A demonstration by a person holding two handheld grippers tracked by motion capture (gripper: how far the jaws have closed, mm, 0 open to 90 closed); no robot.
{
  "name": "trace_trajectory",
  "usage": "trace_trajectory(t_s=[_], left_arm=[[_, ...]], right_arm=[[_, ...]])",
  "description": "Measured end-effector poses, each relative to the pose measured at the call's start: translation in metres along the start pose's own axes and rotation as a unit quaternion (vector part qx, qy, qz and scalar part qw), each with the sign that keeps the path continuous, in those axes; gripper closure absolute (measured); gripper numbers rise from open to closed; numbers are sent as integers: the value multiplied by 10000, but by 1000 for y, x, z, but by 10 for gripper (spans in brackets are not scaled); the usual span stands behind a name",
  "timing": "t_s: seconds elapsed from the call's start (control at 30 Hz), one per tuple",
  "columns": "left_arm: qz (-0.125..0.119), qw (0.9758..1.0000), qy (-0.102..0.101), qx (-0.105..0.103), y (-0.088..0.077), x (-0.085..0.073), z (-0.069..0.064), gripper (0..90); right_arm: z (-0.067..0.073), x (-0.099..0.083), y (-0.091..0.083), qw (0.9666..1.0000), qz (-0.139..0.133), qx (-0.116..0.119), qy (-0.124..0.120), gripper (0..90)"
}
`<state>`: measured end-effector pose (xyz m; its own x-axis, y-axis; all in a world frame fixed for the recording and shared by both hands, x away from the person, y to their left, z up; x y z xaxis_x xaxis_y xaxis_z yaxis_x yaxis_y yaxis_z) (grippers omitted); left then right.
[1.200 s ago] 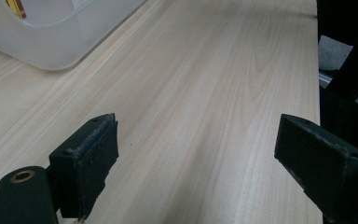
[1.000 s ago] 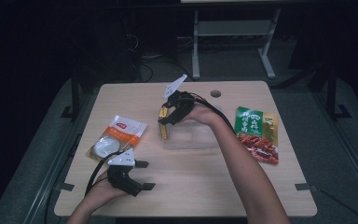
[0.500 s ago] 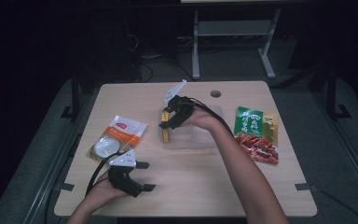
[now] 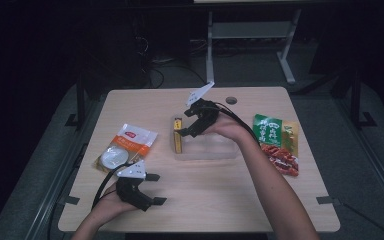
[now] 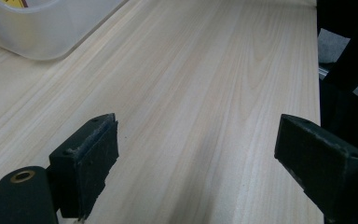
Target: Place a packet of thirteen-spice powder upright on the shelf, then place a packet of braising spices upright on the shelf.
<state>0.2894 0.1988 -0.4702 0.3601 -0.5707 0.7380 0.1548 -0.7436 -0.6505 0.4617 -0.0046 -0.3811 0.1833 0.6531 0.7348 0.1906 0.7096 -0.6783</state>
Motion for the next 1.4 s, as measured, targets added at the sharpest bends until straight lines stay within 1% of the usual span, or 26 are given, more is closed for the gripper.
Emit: trace_trajectory(t_s=[0.13, 0.17, 0.2, 0.23, 0.3, 0.37, 0.43, 0.47, 0.5, 0.53, 0.57, 0.67, 0.77, 0.87, 0.9, 0.93, 0.97, 1.03, 1.07, 1.1, 1.13, 1.23, 1.3, 1.33, 1.37, 1.4], left_arm=[[14, 10000, -29, 19, -1, 0, 0, 130], [9, 10000, -45, 29, -1, 0, 0, 130], [-10, 10000, -60, 37, 0, 0, 1, 130], [3, 10000, 12, 60, 0, 1, 2, 130], [18, 10000, -22, 59, 1, 1, 1, 131], [15, 10000, -24, 68, 2, 1, 0, 131], [45, 10000, -20, 84, 2, 1, 0, 132], [16, 9999, -37, 100, 2, 2, -1, 132], [29, 9999, -52, 99, 2, 2, -1, 132], [30, 9999, -47, 110, 2, 2, -1, 132], [40, 9999, -38, 117, 2, 2, -1, 132], [46, 9999, -58, 122, 3, 2, -2, 133], [67, 9999, -35, 147, 3, 2, -1, 134], [76, 9998, -3, 160, 2, 2, -2, 134], [67, 9999, 3, 160, 1, 2, -2, 134], [58, 9998, -9, 166, 1, 2, -2, 135], [58, 9998, -13, 172, 1, 2, -1, 135], [65, 9998, -10, 187, 0, 2, -1, 135], [55, 9998, -17, 194, 0, 2, -1, 135], [45, 9998, -28, 192, 0, 2, -1, 135], [58, 9998, -24, 194, 0, 2, -1, 135], [48, 9998, -40, 195, 0, 2, -1, 135], [53, 9998, -47, 197, 0, 3, -1, 135], [48, 9998, -55, 196, 0, 3, -1, 135], [49, 9998, -54, 197, 0, 3, -1, 135], [46, 9998, -52, 194, 1, 3, -1, 135]], right_arm=[[8, -10, -15, 9998, -40, -186, 83, 150], [10, -13, -19, 9997, -71, -239, 35, 150], [13, -16, -23, 9996, -92, -264, 82, 151], [15, -18, -27, 9995, -130, -269, 117, 150], [21, -24, -34, 9993, -152, -304, 142, 151], [27, -30, -39, 9991, -103, -337, 231, 149], [32, -37, -44, 9989, -90, -418, 186, 149], [35, -40, -47, 9989, -78, -422, 190, 149], [39, -43, -49, 9988, -51, -410, 274, 149], [41, -47, -50, 9986, -69, -486, 217, 149], [45, -51, -52, 9983, -65, -522, 266, 150], [52, -62, -58, 9979, -97, -580, 263, 151], [61, -73, -62, 9973, -133, -675, 264, 151], [70, -86, -66, 9961, -104, -780, 390, 152], [71, -92, -68, 9957, -95, -850, 345, 152], [75, -97, -70, 9951, -86, -875, 459, 155], [77, -102, -73, 9950, -68, -882, 473, 157], [82, -114, -79, 9937, -17, -971, 550, 158], [83, -118, -81, 9937, -34, -985, 541, 158], [84, -123, -84, 9931, -52, -1008, 592, 158], [86, -127, -87, 9923, -85, -1017, 708, 158], [88, -141, -98, 9899, -95, -1103, 880, 161], [86, -152, -106, 9891, -113, -1109, 967, 203], [85, -157, -109, 9880, -96, -1165, 1011, 207], [82, -161, -113, 9866, -96, -1233, 1068, 231], [79, -166, -117, 9859, -109, -1229, 1128, 251]])
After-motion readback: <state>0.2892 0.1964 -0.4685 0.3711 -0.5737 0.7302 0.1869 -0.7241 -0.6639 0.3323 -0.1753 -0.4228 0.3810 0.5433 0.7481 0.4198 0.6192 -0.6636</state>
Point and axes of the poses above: each handheld gripper's, and its own axes: y roughly forward along the jaws, x roughly out of its top, z roughly to its left, the point moved 4 cm from there along y, roughly forward along the jaws, and after that the axes turned 2 degrees about z, right-handed, at the moved point
